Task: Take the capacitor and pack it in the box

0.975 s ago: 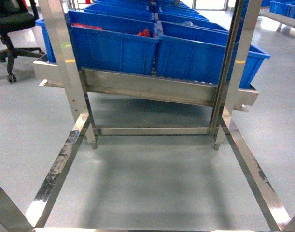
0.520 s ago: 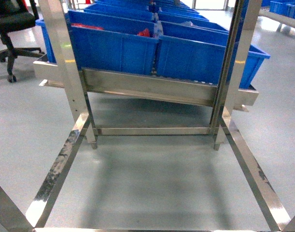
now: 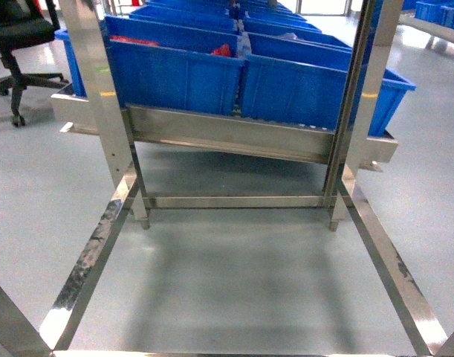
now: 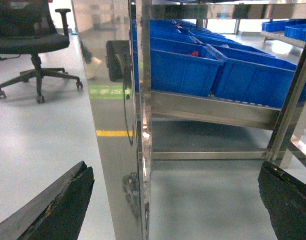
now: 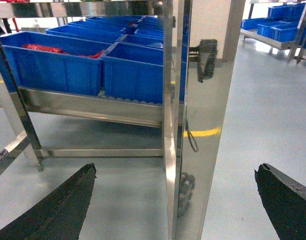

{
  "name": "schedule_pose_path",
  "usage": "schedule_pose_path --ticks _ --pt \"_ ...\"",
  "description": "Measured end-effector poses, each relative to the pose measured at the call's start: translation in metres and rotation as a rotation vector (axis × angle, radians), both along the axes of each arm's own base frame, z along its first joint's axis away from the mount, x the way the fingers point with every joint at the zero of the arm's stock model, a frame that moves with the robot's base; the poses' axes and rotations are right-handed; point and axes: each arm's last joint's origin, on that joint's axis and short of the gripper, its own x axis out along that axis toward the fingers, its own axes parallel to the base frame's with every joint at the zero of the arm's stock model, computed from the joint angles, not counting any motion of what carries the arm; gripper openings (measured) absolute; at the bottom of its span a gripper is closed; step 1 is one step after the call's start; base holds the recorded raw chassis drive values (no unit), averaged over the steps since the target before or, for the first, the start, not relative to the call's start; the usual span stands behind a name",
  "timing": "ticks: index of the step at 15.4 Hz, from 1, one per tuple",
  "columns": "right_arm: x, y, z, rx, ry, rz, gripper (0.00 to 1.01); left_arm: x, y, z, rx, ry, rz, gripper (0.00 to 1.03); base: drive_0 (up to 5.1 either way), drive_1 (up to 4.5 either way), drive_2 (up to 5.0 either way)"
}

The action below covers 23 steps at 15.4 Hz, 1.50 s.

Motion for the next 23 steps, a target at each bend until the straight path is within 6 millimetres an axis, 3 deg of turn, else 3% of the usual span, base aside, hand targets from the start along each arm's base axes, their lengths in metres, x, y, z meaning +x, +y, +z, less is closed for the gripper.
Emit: schedule_pose_path --ticks 23 --pt "0.0 0.0 0.0 0.0 0.0 0.0 0.98 0.0 0.0 -0.0001 0.0 0.001 0.0 0.98 0.0 0.0 0.0"
